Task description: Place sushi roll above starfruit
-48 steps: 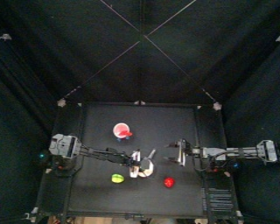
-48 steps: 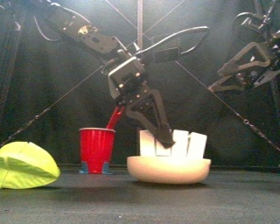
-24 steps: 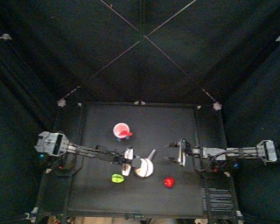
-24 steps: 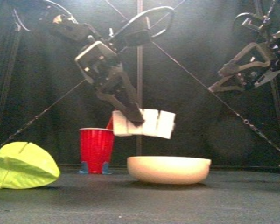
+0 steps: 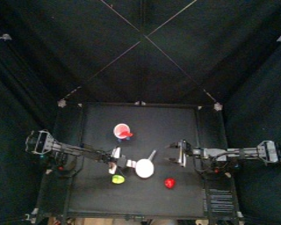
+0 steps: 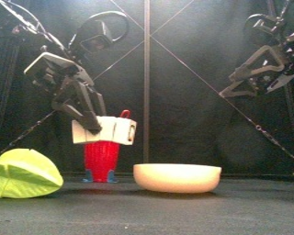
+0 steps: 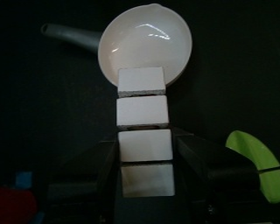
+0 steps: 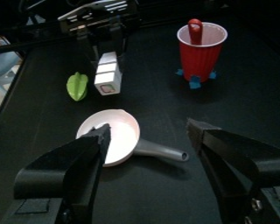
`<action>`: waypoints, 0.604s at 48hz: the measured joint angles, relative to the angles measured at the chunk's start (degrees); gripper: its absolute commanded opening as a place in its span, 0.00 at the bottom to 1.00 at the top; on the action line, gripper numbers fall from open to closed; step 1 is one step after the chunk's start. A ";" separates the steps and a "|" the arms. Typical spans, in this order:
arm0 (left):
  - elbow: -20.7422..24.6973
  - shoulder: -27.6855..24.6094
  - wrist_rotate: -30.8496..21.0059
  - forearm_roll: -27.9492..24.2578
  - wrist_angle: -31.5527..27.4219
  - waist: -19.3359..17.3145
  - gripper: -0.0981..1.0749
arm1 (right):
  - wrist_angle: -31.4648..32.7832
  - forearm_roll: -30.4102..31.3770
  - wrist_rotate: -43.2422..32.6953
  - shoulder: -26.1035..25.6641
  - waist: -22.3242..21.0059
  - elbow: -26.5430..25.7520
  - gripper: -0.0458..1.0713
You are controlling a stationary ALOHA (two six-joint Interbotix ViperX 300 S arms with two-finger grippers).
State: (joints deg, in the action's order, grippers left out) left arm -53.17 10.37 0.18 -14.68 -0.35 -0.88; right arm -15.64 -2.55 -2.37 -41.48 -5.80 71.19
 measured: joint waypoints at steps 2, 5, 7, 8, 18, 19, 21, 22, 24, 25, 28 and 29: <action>-0.97 0.26 0.00 -0.09 0.88 -0.70 0.50 | 0.00 0.00 0.00 0.09 0.00 0.00 0.93; -2.72 0.62 0.09 0.00 2.20 -1.49 0.50 | 0.00 0.09 0.00 0.26 -0.09 0.00 0.93; -3.87 0.79 0.09 -0.09 3.08 -1.93 0.50 | 0.00 0.00 0.00 0.26 0.00 0.00 0.93; -4.22 0.88 0.09 -0.09 3.52 -2.11 0.50 | 0.00 0.00 0.00 0.26 0.00 0.00 0.93; -6.94 1.05 0.18 -0.26 6.50 -3.34 0.50 | 0.00 0.09 0.00 0.62 -0.09 0.00 0.93; -7.21 1.05 0.35 -0.44 6.68 -3.43 0.50 | 0.00 0.09 0.00 0.62 -0.09 0.00 0.93; -7.56 1.05 0.26 -0.62 7.03 -3.60 0.50 | 0.00 0.09 0.00 0.70 -0.09 0.00 0.93; -7.73 1.05 0.26 -0.88 7.21 -3.69 0.50 | 0.00 0.09 0.00 0.70 -0.09 0.00 0.93; -8.00 0.97 0.35 -0.97 7.38 -3.87 0.50 | 0.00 0.09 0.00 0.79 -0.09 0.00 0.93; -8.17 1.05 0.35 -0.97 7.56 -3.96 0.50 | 0.00 0.09 0.00 0.79 -0.09 0.00 0.93; -8.44 0.97 0.35 -1.05 8.00 -4.22 0.50 | 0.00 0.09 0.00 0.79 -0.09 0.00 0.93; -8.53 0.88 0.35 -1.05 8.09 -4.39 0.51 | 0.00 0.09 0.00 0.79 -0.09 0.00 0.93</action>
State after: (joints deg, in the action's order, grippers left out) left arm -61.70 11.25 0.53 -15.73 7.73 -5.27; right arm -15.64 -2.46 -2.37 -40.69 -5.89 71.19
